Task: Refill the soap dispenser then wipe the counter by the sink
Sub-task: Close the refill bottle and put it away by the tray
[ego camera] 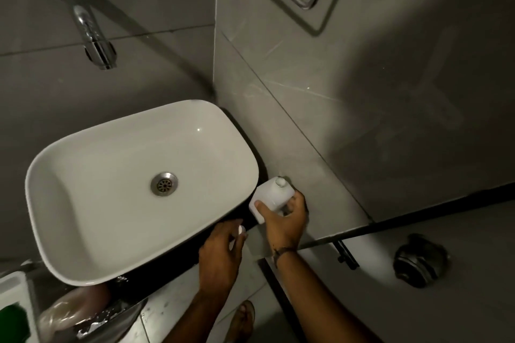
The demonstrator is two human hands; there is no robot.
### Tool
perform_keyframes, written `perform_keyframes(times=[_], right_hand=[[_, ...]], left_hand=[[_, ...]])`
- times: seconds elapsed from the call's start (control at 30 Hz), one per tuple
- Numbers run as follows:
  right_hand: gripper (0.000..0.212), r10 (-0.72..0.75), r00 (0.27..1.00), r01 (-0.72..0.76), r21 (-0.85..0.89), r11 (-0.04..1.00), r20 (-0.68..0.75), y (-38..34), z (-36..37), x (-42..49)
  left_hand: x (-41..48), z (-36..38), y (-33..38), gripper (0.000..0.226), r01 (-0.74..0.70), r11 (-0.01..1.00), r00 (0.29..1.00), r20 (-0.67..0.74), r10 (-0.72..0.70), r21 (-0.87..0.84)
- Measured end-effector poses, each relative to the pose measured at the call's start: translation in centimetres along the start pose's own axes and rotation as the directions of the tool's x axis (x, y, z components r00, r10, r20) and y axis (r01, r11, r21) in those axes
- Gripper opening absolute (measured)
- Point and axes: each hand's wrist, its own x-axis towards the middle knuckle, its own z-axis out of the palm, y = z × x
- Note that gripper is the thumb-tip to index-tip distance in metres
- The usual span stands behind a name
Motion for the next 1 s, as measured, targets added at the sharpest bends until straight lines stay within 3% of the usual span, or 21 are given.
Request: perform_keyframes(times=[0.1,0.2,0.5,0.67,0.77,0.83,0.93,1.0], right_hand=[[0.084,-0.077,0.992,0.078,-0.002,0.997,0.105,-2.9,-1.8,-1.7],[0.081,-0.121,0.972,0.12,0.015,0.993,0.204,-7.4,-2.5,-5.1],[0.077,-0.399,0.872,0.391,0.085,0.916,0.283,-20.2,0.8,-15.3],[0.078,-0.453,0.842,0.446,0.093,0.89,0.293,-23.2,3.0,-19.9],[0.076,-0.466,0.827,0.461,0.094,0.882,0.315,-24.4,4.1,-22.0],[0.08,-0.453,0.828,0.443,0.109,0.89,0.331,-25.0,4.9,-23.2],[0.075,-0.475,0.806,0.468,0.112,0.877,0.352,-25.8,6.1,-24.7],[0.072,-0.479,0.8,0.468,0.125,0.875,0.362,-26.2,6.7,-25.5]], left_hand=[[0.3,-4.9,4.7,0.024,0.02,0.896,0.996,-0.068,-0.056,-0.444],[2.4,-11.1,10.1,0.029,-0.113,0.797,0.992,-0.112,0.057,-0.593],[3.0,-27.2,16.7,0.024,-0.384,0.783,0.911,-0.062,0.409,-0.489],[2.3,-34.9,16.8,0.024,-0.4,0.808,0.877,0.077,0.475,-0.432],[1.9,-37.7,16.4,0.037,-0.322,0.799,0.864,0.188,0.468,-0.508],[1.4,-38.7,16.0,0.029,-0.306,0.776,0.879,0.149,0.452,-0.552],[0.6,-39.7,15.0,0.028,-0.373,0.736,0.9,-0.028,0.434,-0.565],[0.3,-40.4,14.2,0.026,-0.402,0.707,0.882,-0.04,0.469,-0.582]])
